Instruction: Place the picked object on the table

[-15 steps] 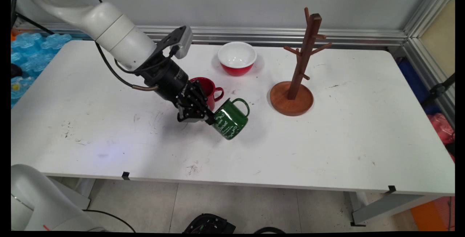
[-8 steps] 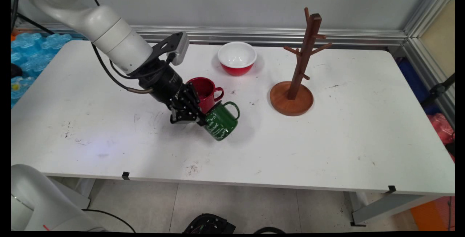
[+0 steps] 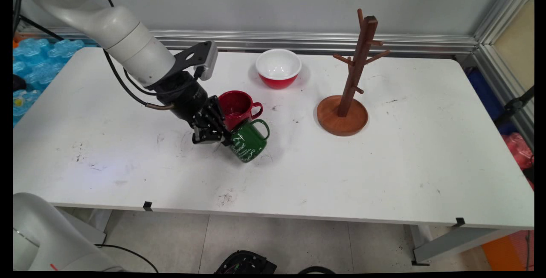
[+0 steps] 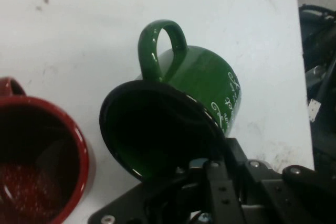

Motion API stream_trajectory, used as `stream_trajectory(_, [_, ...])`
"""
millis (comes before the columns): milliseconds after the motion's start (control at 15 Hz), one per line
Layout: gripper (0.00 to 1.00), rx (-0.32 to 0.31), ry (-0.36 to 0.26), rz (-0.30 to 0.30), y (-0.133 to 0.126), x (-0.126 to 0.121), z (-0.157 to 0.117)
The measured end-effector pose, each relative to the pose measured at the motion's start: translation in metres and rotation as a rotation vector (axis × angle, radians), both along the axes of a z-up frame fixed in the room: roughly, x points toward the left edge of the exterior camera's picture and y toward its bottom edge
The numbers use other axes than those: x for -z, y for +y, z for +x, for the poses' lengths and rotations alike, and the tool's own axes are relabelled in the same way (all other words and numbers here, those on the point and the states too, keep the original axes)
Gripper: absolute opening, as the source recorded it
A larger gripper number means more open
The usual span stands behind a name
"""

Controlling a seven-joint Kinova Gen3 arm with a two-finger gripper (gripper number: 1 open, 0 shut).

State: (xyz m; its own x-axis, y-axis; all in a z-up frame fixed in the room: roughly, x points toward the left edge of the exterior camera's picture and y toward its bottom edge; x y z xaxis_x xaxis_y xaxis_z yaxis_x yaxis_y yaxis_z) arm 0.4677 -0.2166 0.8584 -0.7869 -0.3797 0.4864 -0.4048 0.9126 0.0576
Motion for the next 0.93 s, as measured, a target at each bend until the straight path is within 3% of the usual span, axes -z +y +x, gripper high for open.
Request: stream_trajectory(933, [0.00, 0.010, -0.095, 0.000, -0.0042, 0.0030, 0.0029])
